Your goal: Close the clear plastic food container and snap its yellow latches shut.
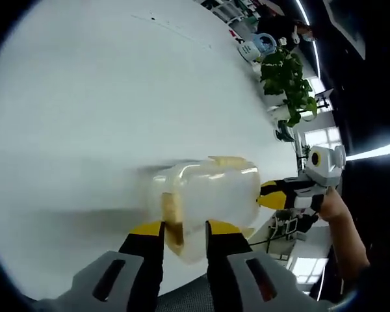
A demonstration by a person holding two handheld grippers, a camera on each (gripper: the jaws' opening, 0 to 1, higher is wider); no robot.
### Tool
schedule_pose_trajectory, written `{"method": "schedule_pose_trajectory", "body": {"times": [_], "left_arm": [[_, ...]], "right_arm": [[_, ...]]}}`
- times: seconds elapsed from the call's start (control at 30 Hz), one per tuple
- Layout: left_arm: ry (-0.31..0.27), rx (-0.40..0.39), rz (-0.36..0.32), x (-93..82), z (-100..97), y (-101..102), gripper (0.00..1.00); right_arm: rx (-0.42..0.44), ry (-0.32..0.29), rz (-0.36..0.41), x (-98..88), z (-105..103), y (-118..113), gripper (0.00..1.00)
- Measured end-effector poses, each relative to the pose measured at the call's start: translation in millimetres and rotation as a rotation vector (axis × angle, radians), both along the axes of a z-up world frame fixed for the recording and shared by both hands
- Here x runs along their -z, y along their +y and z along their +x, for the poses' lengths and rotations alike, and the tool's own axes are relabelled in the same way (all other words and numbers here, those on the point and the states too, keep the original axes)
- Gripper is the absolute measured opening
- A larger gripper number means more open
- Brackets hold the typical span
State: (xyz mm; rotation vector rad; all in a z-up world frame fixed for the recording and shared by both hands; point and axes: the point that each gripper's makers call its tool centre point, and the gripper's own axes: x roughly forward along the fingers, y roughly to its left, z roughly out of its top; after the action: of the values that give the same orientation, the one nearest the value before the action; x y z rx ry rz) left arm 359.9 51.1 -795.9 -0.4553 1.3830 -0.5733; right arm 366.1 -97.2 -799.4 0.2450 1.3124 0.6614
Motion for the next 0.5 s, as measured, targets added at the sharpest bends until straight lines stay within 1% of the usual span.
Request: {"method": "schedule_pose_trajectory", "body": {"times": [0.07, 0.1, 0.17, 0.2, 0.23, 0.27, 0.33, 0.37, 0.4, 0.43, 0.47, 0.5], "left_arm": [[0.004, 0.010, -0.006, 0.0, -3.2, -1.6, 0.24], [-0.011, 0.018, -0.005, -0.7, -1.8, -0.6, 0.24], [-0.020, 0.014, -0.006, -1.6, 5.0, 3.0, 0.24], [-0.023, 0.013, -0.015, -2.9, 6.5, 2.6, 0.27], [-0.041, 0.014, -0.035, -7.6, 10.2, 1.2, 0.30], [-0.068, 0.022, -0.038, -10.9, 14.0, 0.7, 0.33], [-0.099, 0.034, -0.023, -15.7, 19.8, 3.5, 0.38], [-0.128, 0.058, -0.016, -19.4, 23.5, 4.1, 0.39], [-0.138, 0.072, -0.007, -20.3, 24.5, 5.3, 0.39], [-0.153, 0.099, 0.016, -20.1, 25.5, 8.2, 0.38], [-0.172, 0.128, 0.036, -20.2, 27.5, 10.1, 0.38], [-0.203, 0.176, 0.052, -20.7, 29.3, 9.6, 0.38]], "right_arm": [[-0.011, -0.049, -0.007, -0.4, 3.7, -1.0, 0.22], [-0.001, -0.046, -0.007, -0.7, 3.2, -1.9, 0.22], [0.002, -0.043, 0.008, -1.4, 2.0, -1.6, 0.23], [0.005, -0.033, 0.024, -3.2, 0.6, -1.2, 0.24], [0.004, -0.035, 0.029, -5.0, 0.6, -1.3, 0.26], [-0.010, -0.064, 0.046, -9.7, 3.2, 0.6, 0.27], [-0.016, -0.081, 0.050, -16.8, 5.0, 0.1, 0.28], [-0.023, -0.089, 0.044, -18.6, 6.6, -0.9, 0.28], [-0.055, -0.123, 0.024, -20.6, 10.1, -3.1, 0.28], [-0.071, -0.147, 0.014, -21.5, 13.1, -3.4, 0.28], [-0.096, -0.171, 0.004, -24.1, 15.5, -2.9, 0.28], [-0.112, -0.186, -0.003, -26.3, 16.3, -2.2, 0.28]]}}
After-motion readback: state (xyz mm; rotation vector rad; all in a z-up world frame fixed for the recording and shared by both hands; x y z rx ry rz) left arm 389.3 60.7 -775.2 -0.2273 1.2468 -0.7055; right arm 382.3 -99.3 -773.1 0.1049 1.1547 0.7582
